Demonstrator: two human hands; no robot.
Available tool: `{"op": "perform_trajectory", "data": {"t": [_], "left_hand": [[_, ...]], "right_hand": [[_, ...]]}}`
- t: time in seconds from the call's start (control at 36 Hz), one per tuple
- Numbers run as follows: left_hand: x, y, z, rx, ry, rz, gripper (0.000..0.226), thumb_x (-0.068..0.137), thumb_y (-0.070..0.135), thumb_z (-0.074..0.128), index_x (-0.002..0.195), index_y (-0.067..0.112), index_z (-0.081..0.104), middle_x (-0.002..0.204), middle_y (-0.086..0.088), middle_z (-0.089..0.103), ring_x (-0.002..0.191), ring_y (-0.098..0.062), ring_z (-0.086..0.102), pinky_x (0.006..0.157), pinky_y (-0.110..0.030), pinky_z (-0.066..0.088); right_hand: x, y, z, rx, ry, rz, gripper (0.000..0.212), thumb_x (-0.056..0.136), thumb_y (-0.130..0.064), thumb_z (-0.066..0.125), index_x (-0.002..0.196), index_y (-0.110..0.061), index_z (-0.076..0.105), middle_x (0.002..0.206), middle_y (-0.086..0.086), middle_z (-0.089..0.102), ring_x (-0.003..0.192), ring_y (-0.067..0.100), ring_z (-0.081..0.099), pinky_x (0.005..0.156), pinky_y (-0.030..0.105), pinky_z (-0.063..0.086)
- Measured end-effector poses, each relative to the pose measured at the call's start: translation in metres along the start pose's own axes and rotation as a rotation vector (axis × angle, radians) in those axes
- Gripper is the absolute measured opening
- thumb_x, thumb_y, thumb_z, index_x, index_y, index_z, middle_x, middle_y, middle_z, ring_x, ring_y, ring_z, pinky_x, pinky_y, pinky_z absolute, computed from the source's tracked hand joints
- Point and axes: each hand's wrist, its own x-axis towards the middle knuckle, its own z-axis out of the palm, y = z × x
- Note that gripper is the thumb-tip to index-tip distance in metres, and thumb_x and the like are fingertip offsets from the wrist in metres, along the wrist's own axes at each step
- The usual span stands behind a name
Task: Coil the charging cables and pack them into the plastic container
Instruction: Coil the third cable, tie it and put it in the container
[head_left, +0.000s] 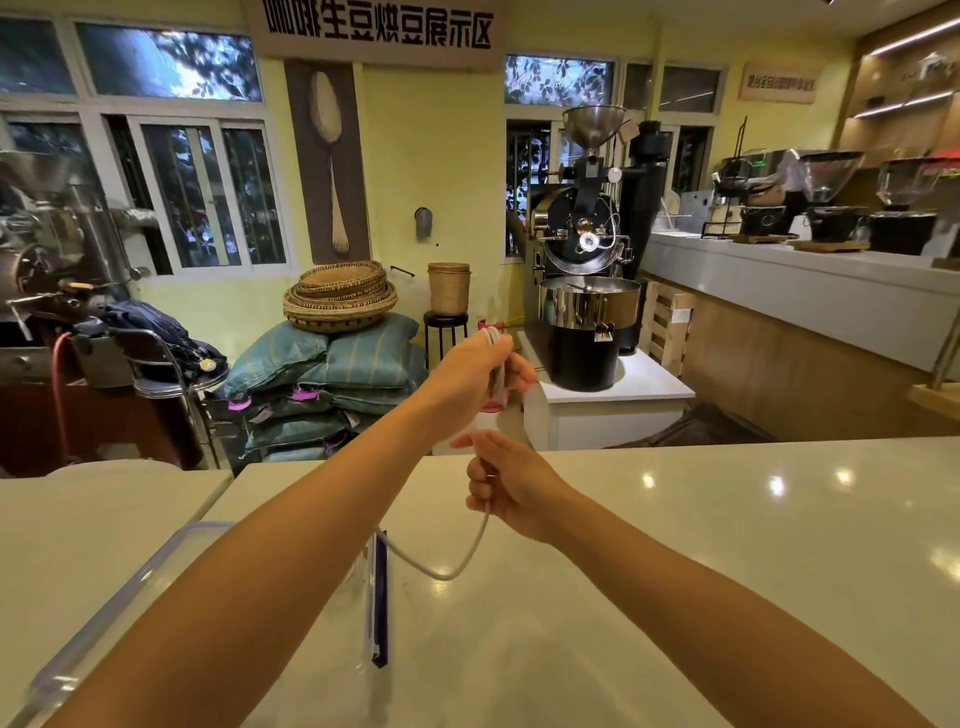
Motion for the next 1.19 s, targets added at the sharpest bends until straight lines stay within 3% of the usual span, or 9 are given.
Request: {"op": "perform_trajectory", "data": {"t": [0.14,0.25,0.36,0.47,0.58,0.72,0.89,1.03,1.19], "left_hand": [[0.002,0.001,0.0,0.406,0.099,0.089,0.034,0.098,0.015,0.024,0.068,0.018,0.039,0.069,-0.001,0.062,0.064,-0.01,0.058,0.064,-0.019,0.046],[0.0,-0.006,-0.01,0.659,0.102,0.058,0.028,0.098,0.013,0.027,0.07,0.016,0.031,0.075,-0.011,0.055,0.075,-0.025,0.052,0.073,-0.041,0.044],[-0.006,-0.015,-0.018,0.81,0.031,-0.052,0.02,0.098,0.015,0.028,0.079,0.01,0.031,0.07,-0.005,0.051,0.067,-0.021,0.047,0.069,-0.032,0.036],[-0.013,-0.022,-0.026,0.781,-0.014,-0.142,0.035,0.096,0.006,0.033,0.064,0.017,0.022,0.062,0.0,0.03,0.055,-0.013,0.028,0.054,-0.024,0.025],[-0.025,-0.026,-0.034,0.585,-0.099,-0.197,0.037,0.091,-0.004,0.031,0.062,0.018,0.023,0.062,-0.002,0.022,0.049,-0.009,0.023,0.046,-0.016,0.025],[-0.041,-0.022,-0.042,0.55,-0.295,-0.208,0.036,0.098,0.018,0.027,0.065,0.013,0.041,0.054,-0.002,0.039,0.041,-0.004,0.035,0.051,-0.017,0.035],[-0.044,-0.02,-0.04,0.323,-0.423,-0.23,0.035,0.097,0.027,0.026,0.076,0.012,0.05,0.048,0.008,0.046,0.044,-0.005,0.038,0.054,-0.018,0.04],[-0.045,-0.017,-0.03,0.25,-0.423,-0.211,0.038,0.098,0.027,0.025,0.07,0.016,0.048,0.045,0.01,0.045,0.045,-0.005,0.037,0.052,-0.015,0.041],[-0.042,-0.01,-0.02,0.082,-0.285,-0.166,0.04,0.098,0.028,0.024,0.066,0.015,0.045,0.04,0.01,0.036,0.039,-0.007,0.03,0.051,-0.016,0.041]], "right_hand": [[-0.004,-0.01,-0.004,-0.122,-0.059,0.071,0.023,0.096,-0.026,0.038,0.093,-0.018,0.059,0.052,-0.005,0.036,0.041,0.003,0.027,0.038,0.014,0.023],[-0.005,-0.02,-0.011,-0.25,-0.099,0.112,0.024,0.096,-0.021,0.039,0.108,-0.01,0.057,0.058,-0.003,0.037,0.034,0.001,0.03,0.032,0.01,0.021],[-0.007,-0.032,-0.022,-0.684,-0.057,-0.011,0.028,0.094,-0.018,0.044,0.111,-0.001,0.058,0.06,0.0,0.041,0.043,0.005,0.033,0.034,0.011,0.025],[-0.013,-0.051,-0.036,-0.932,-0.141,-0.041,0.023,0.091,-0.012,0.048,0.109,-0.002,0.058,0.061,-0.001,0.049,0.04,0.0,0.039,0.035,0.011,0.031],[-0.014,-0.072,-0.054,-0.615,-0.257,0.092,0.017,0.089,-0.001,0.046,0.094,-0.011,0.059,0.052,-0.005,0.053,0.036,0.0,0.036,0.033,0.011,0.028],[-0.013,-0.081,-0.068,-0.038,-0.253,0.2,0.036,0.085,0.001,0.039,0.063,-0.008,0.066,0.047,-0.001,0.055,0.032,0.002,0.041,0.03,0.009,0.037],[-0.015,-0.081,-0.06,0.369,-0.146,0.044,0.031,0.068,-0.008,0.041,0.063,0.001,0.07,0.055,0.013,0.069,0.046,0.017,0.066,0.041,0.021,0.054],[-0.01,-0.073,-0.05,0.402,-0.035,-0.108,0.038,0.063,-0.012,0.038,0.09,-0.001,0.062,0.071,0.007,0.075,0.064,0.017,0.067,0.052,0.021,0.053],[0.0,-0.055,-0.039,0.164,0.03,-0.259,0.035,0.076,0.0,0.031,0.1,-0.008,0.054,0.112,-0.004,0.061,0.113,0.016,0.045,0.106,0.038,0.026]]}}
